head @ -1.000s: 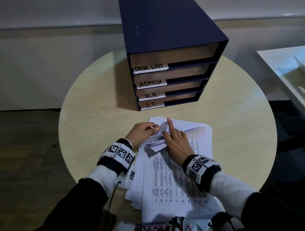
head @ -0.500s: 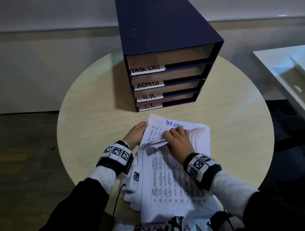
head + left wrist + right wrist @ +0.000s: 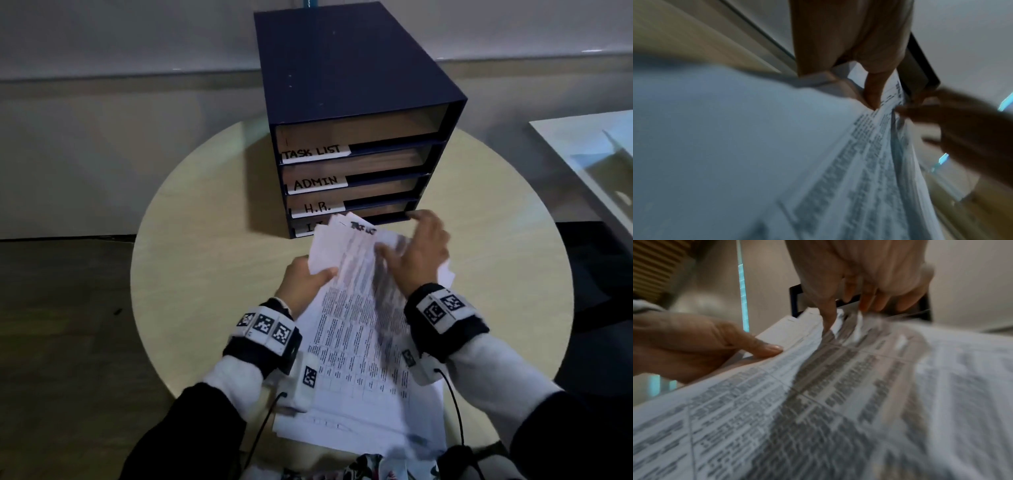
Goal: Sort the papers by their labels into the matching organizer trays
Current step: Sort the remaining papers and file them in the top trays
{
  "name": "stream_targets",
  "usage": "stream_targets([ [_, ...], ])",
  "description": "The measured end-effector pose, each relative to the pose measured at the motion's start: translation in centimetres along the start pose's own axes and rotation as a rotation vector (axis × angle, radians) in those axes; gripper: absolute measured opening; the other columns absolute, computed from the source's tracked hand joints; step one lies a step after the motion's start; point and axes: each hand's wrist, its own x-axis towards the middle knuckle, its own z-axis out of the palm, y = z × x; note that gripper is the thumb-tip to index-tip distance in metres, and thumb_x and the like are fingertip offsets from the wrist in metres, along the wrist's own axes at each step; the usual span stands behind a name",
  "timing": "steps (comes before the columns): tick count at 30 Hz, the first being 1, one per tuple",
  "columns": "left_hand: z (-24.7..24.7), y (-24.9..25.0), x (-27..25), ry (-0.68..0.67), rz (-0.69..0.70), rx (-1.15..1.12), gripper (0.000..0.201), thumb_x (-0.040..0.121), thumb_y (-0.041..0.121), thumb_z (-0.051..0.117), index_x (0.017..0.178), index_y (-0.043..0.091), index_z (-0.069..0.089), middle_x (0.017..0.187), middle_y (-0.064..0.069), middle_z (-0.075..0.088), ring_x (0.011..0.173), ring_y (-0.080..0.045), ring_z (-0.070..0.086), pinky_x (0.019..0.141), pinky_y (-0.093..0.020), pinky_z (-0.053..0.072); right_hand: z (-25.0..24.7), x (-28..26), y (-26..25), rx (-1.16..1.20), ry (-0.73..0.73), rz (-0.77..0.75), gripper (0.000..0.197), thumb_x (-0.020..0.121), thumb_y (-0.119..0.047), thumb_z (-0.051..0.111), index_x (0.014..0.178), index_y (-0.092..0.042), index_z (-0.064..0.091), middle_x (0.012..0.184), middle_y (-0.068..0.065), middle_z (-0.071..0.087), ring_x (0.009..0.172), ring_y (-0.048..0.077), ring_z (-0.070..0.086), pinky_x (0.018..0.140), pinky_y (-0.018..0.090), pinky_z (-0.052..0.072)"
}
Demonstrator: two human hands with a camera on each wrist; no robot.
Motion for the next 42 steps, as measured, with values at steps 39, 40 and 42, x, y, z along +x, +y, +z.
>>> stream_targets([
  [39, -1.6, 2.2, -0.8, 0.25, 0.133, -0.216, 0.106, 0.049, 0.089, 0.051, 0.124, 0.014, 0.051, 0.128, -0.017, 0.056, 0.117, -0.033, 0.055, 0.1, -0.053, 0.044, -2.1, -2.7, -1.1, 0.647, 0.2, 0.057, 0.018, 0.097, -0.021, 0.045, 0.098, -0.003, 0.045, 0.077, -0.007, 0.05, 0.059, -0.015, 0.048, 0.05, 0.001, 0.033],
  [40, -1.5, 1.9, -0.5, 0.236, 0.099, -0.207, 0.115, 0.05, 0.089, 0.05, 0.132, 0.009, 0.045, 0.134, -0.015, 0.052, 0.123, -0.032, 0.051, 0.103, -0.052, 0.042, -1.9, -2.4, -1.0, 0.603, 0.193, 0.066, 0.016, 0.098, -0.02, 0.043, 0.097, -0.004, 0.044, 0.075, -0.005, 0.049, 0.06, -0.01, 0.046, 0.048, 0.002, 0.031],
  [42, -1.5, 3.1, -0.9, 0.231, 0.093, -0.208, 0.105, 0.062, 0.08, 0.054, 0.136, 0.008, 0.041, 0.139, -0.012, 0.049, 0.129, -0.028, 0.046, 0.107, -0.05, 0.039, -2.2, -1.5, -1.2, 0.513, 0.199, 0.074, 0.011, 0.098, -0.017, 0.042, 0.093, -0.008, 0.04, 0.069, -0.006, 0.044, 0.058, -0.002, 0.04, 0.044, 0.004, 0.029],
])
